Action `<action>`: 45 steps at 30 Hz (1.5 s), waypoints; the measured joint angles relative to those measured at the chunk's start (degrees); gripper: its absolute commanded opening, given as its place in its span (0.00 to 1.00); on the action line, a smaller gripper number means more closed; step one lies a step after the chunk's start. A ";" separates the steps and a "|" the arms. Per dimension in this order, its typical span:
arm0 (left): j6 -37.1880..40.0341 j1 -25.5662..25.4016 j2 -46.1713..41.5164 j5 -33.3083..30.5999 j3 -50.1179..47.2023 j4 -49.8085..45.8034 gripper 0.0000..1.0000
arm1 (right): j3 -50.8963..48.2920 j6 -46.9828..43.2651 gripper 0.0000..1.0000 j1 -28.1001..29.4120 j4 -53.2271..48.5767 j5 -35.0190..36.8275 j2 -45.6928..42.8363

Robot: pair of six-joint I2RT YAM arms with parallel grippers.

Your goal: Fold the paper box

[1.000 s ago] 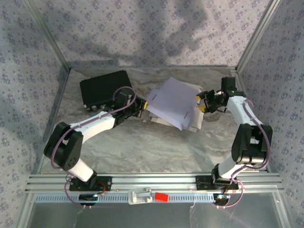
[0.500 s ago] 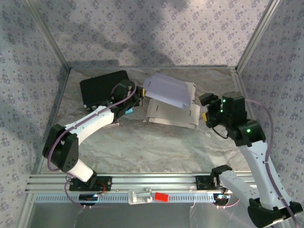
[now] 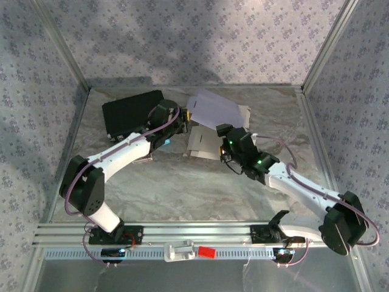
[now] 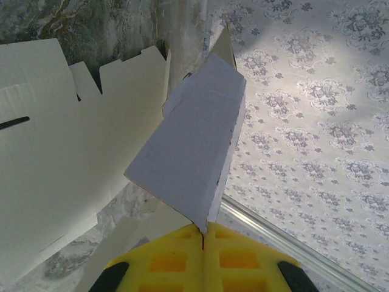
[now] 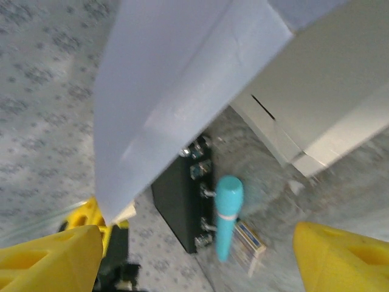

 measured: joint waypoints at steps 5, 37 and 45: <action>-0.70 -0.37 0.00 -0.59 0.00 0.00 0.00 | -0.98 0.22 0.66 -1.03 9.79 4.07 5.22; 7.30 -0.87 -2.86 7.28 3.91 -8.37 0.85 | 16.94 -12.63 0.00 -15.91 2.89 -5.16 8.70; 22.10 2.80 -8.55 11.32 15.13 -23.26 0.95 | 28.06 -20.35 0.00 -18.62 -4.81 -8.70 6.75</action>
